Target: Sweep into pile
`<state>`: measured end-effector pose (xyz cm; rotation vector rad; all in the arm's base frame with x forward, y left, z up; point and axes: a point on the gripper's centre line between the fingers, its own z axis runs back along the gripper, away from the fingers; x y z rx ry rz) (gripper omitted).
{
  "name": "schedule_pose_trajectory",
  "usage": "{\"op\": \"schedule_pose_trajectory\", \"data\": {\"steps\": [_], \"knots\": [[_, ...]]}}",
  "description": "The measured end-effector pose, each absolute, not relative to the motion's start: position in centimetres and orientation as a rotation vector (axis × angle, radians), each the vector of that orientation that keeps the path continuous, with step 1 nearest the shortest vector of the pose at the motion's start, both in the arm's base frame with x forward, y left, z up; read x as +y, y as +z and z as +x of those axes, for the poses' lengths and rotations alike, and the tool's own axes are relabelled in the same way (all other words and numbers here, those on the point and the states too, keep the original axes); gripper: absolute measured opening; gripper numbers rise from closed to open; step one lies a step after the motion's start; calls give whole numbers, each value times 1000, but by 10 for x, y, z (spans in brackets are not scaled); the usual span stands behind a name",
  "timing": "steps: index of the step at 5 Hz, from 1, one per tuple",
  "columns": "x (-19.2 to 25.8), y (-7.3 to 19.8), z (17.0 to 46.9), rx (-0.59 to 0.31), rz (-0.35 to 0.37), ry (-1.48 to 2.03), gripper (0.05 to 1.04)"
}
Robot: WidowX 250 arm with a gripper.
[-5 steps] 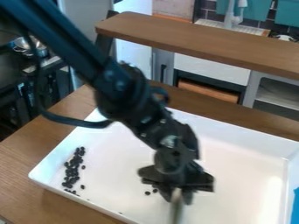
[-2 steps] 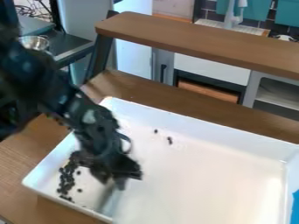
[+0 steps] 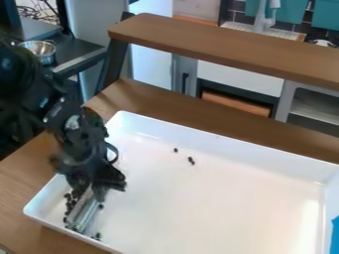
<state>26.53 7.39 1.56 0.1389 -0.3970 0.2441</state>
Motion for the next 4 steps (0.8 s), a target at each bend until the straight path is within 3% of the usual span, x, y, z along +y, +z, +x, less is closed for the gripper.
{"op": "schedule_pose_trajectory", "data": {"steps": [1, 2, 3, 4], "knots": [[70, 34, 268, -420, 104, 272, 351], [25, 68, 292, -439, -87, 332, 351], [-20, 90, 328, -454, -225, 325, 351], [-67, 74, 357, -438, -237, 304, 351]]}}
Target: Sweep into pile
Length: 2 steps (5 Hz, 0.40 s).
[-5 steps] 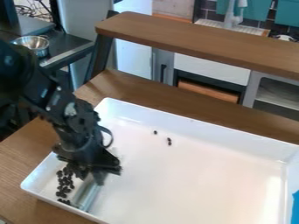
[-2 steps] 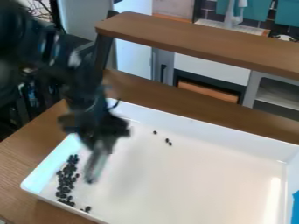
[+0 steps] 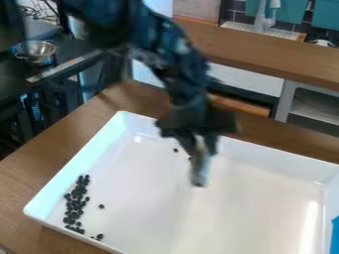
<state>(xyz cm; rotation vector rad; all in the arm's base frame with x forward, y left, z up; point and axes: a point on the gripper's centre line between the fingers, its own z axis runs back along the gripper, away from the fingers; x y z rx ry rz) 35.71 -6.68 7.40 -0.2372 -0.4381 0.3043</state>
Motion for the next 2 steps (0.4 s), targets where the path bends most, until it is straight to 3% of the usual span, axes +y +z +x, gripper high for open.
{"op": "schedule_pose_trajectory", "data": {"steps": [2], "knots": [[-76, 31, 396, -453, -150, 323, 351]]}}
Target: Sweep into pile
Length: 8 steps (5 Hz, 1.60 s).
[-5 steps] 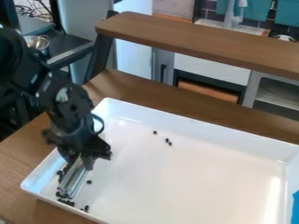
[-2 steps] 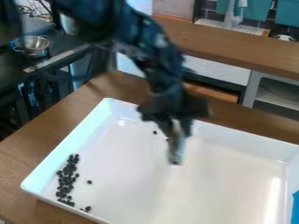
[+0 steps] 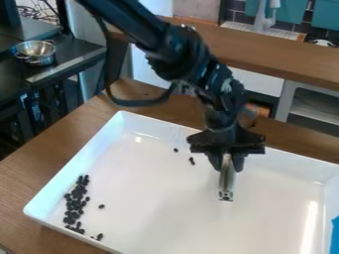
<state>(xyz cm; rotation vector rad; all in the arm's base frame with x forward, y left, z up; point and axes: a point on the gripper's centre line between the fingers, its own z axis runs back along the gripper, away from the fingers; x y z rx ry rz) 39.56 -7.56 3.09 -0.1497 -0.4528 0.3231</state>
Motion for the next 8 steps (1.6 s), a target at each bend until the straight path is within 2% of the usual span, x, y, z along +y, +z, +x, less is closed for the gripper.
{"op": "schedule_pose_trajectory", "data": {"steps": [1, 3, 4, 6, 7, 8], "knots": [[-63, 14, 399, -454, -105, 319, 351], [-43, 6, 396, -484, -88, 312, 351], [-27, 4, 392, -462, -65, 336, 351], [38, 6, 381, -359, 29, 589, 351], [49, 18, 380, -412, 46, 739, 351], [59, 13, 350, -409, 99, 892, 351]]}}
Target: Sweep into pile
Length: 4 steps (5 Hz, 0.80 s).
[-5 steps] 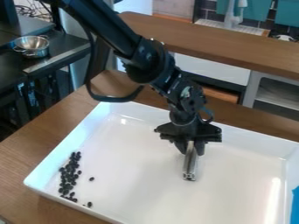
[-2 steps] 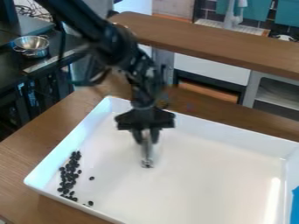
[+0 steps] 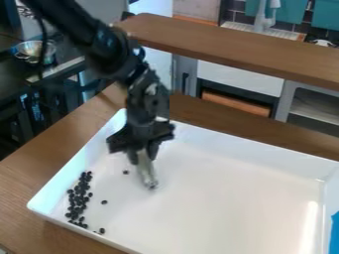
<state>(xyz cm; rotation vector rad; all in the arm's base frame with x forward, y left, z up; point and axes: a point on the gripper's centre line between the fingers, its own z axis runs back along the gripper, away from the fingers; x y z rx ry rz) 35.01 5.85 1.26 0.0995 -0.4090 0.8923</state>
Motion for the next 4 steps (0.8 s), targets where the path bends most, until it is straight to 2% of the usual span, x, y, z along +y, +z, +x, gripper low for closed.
{"op": "schedule_pose_trajectory", "data": {"steps": [1, 2, 3, 4], "knots": [[60, 5, 310, -378, 146, 876, 351], [55, 9, 288, -383, 123, 815, 351], [31, 33, 307, -427, -21, 805, 351], [5, 58, 346, -453, -111, 871, 351]]}}
